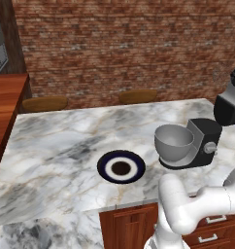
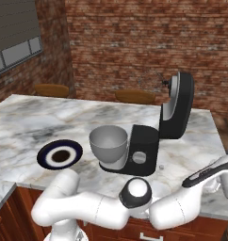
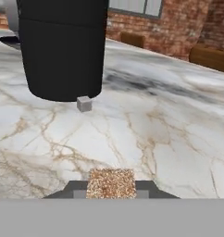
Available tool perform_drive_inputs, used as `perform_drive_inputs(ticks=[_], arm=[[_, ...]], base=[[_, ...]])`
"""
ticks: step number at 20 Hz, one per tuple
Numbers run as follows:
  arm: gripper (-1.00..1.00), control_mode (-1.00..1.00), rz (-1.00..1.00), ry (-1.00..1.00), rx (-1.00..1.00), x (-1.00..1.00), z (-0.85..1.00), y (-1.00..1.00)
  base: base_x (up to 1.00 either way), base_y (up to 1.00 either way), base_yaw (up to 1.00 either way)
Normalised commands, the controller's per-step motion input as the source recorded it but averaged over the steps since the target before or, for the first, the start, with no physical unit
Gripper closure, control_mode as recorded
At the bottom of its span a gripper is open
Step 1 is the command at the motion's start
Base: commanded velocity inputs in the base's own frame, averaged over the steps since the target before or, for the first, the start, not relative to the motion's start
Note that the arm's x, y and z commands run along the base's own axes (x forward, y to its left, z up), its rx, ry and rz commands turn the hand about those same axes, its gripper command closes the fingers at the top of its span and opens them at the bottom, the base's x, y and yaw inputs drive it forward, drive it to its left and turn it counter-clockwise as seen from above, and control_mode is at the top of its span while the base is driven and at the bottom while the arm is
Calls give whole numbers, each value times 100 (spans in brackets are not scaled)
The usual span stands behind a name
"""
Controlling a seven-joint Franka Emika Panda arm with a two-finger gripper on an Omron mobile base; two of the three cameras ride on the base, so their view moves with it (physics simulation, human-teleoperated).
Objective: Add butter and sugar cubes to the stand mixer bowl and then turn on the stand mixer to begin making frosting.
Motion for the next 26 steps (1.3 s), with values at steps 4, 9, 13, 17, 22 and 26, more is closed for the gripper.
perform_drive_inputs(ticks=[4, 9, 13, 17, 22, 26], arm=[[100, -100, -1, 0, -4, -62, 62, 41], [100, -100, 0, 6, -4, -53, 62, 64], [100, -100, 0, 3, -5, -63, 38, 83], [100, -100, -2, 0, -4, -78, 17, 93], [100, -100, -6, -3, -3, -96, 10, 80], [100, -100, -7, -8, -8, -85, 42, 79]], base=[[0, 0, 0], [0, 0, 0], [0, 0, 0], [0, 0, 0], [0, 0, 0], [0, 0, 0]])
